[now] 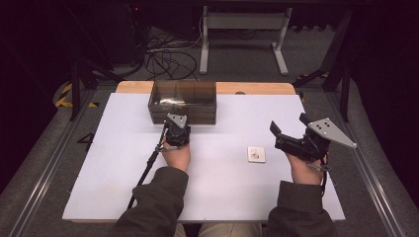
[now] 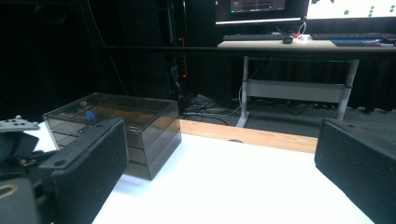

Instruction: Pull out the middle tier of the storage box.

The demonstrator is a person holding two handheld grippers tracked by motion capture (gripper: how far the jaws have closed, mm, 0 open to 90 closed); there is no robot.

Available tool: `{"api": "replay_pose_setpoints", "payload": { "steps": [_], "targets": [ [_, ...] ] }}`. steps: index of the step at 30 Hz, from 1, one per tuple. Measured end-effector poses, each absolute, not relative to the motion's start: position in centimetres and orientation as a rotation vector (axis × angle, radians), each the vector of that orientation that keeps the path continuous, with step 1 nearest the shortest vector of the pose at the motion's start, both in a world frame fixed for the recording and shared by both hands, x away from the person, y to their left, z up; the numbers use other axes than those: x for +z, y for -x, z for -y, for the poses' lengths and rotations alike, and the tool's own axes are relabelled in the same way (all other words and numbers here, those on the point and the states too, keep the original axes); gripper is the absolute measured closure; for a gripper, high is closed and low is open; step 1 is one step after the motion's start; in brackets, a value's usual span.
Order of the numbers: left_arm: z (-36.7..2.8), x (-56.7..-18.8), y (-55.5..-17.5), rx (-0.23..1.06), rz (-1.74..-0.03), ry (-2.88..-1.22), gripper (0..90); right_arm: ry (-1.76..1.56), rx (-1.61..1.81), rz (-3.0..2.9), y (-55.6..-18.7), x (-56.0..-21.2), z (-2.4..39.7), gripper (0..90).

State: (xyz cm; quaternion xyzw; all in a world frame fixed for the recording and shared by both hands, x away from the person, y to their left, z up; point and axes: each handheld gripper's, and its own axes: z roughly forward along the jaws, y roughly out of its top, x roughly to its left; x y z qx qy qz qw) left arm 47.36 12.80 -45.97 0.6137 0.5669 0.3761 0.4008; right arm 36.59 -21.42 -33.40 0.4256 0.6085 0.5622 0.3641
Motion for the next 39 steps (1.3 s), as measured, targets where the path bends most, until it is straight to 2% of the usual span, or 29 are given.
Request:
{"api": "replay_pose_setpoints", "payload": {
  "steps": [2,6,14,39],
  "targets": [
    [-12.7,-46.0,-47.3,0.947,-1.427,-1.558,70.3,-1.095,1.446,-1.568,-36.6,-33.4,21.4,3.4],
    [-12.9,-46.0,-47.4,0.931,-1.442,-1.550,63.7,-1.096,1.444,-1.567,-36.6,-33.4,21.4,3.4],
    [-12.9,-46.0,-47.5,0.935,-1.445,-1.539,58.1,-1.095,1.445,-1.568,-36.6,-33.4,21.4,3.4],
    [-12.7,-46.0,-48.6,0.950,-1.483,-1.532,55.4,-1.101,1.445,-1.565,-36.7,-33.4,21.5,3.4]
  ]
}}
